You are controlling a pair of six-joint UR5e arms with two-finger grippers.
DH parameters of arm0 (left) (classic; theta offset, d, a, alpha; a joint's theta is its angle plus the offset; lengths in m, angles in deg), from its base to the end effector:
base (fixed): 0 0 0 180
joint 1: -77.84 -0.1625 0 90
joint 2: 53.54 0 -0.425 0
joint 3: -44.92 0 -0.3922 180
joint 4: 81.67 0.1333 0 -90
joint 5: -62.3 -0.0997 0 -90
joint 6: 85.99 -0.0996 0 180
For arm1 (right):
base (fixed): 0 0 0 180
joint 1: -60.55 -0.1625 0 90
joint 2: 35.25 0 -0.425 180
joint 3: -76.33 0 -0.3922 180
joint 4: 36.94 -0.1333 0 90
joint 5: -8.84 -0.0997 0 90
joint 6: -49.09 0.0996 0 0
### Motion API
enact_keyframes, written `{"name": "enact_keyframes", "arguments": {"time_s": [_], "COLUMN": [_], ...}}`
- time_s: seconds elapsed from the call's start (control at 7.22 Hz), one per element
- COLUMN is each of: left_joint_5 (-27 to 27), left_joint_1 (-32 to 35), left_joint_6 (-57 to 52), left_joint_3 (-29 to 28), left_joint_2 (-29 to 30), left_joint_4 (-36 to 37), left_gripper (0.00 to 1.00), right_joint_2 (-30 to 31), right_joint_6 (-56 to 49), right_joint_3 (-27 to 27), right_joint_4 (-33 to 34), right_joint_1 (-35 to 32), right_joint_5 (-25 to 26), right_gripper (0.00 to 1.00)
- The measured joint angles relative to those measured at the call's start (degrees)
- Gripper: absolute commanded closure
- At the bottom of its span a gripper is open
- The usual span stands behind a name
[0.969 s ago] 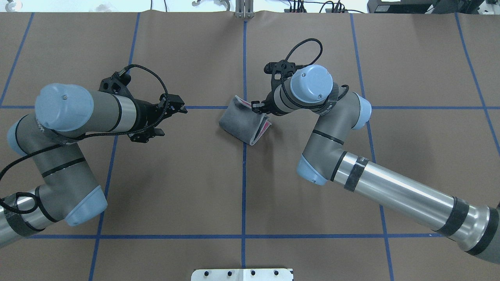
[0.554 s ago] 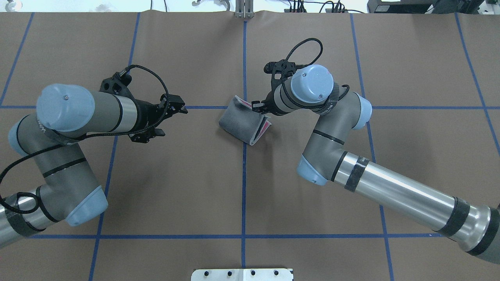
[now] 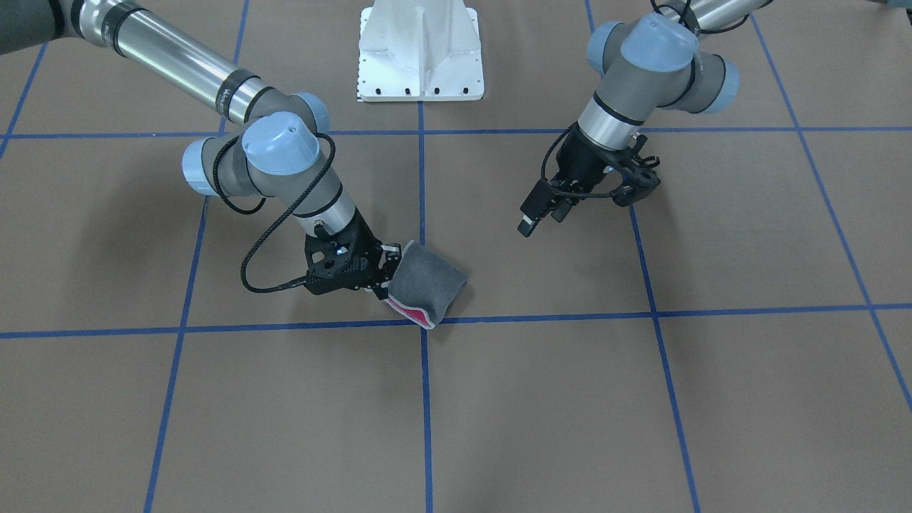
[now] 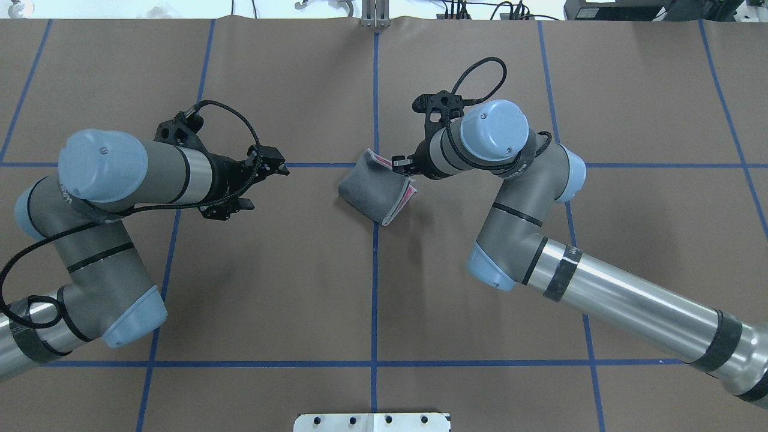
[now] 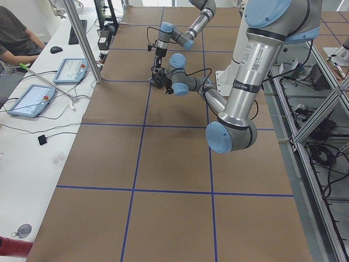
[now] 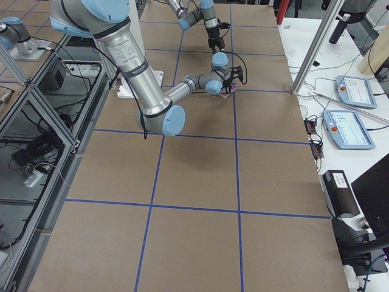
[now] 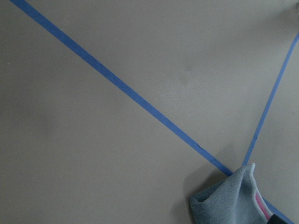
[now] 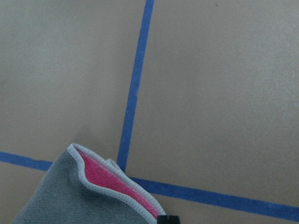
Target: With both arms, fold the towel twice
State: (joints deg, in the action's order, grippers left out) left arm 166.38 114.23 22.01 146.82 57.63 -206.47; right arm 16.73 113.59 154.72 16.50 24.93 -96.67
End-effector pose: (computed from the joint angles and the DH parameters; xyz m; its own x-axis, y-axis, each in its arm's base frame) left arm 0.4257 -0.4492 0.2888 0.1666 -0.4952 -0.8527 0.4685 0.8007 -0.3734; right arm -0.5425 -0.5199 0.2777 0.4917 -0.1580 0.8563 -0.1727 0.9462 0.2738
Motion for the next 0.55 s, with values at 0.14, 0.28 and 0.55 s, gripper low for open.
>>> {"name": "enact_keyframes", "arguments": {"time_s": [0.14, 0.28, 0.55], "left_joint_5": [-0.01, -0.02, -0.02], "left_joint_1": [0.0, 0.0, -0.12], "left_joint_6": [0.1, 0.23, 0.47], "left_joint_3": [0.02, 0.05, -0.02], "left_joint_2": [0.08, 0.21, 0.5], "left_joint_4": [0.0, 0.0, 0.06], "left_gripper": [0.0, 0.0, 0.0], "right_joint_2": [0.64, 0.88, 0.71], "right_joint_6": [0.2, 0.4, 0.75], "right_joint_3": [0.79, 1.04, 0.82], "right_joint_4": [0.08, 0.16, 0.23], "right_joint_1": [0.04, 0.19, 0.59], "right_joint_5": [-0.02, 0.05, 0.36], "right_gripper": [1.0, 1.0, 1.0]}}
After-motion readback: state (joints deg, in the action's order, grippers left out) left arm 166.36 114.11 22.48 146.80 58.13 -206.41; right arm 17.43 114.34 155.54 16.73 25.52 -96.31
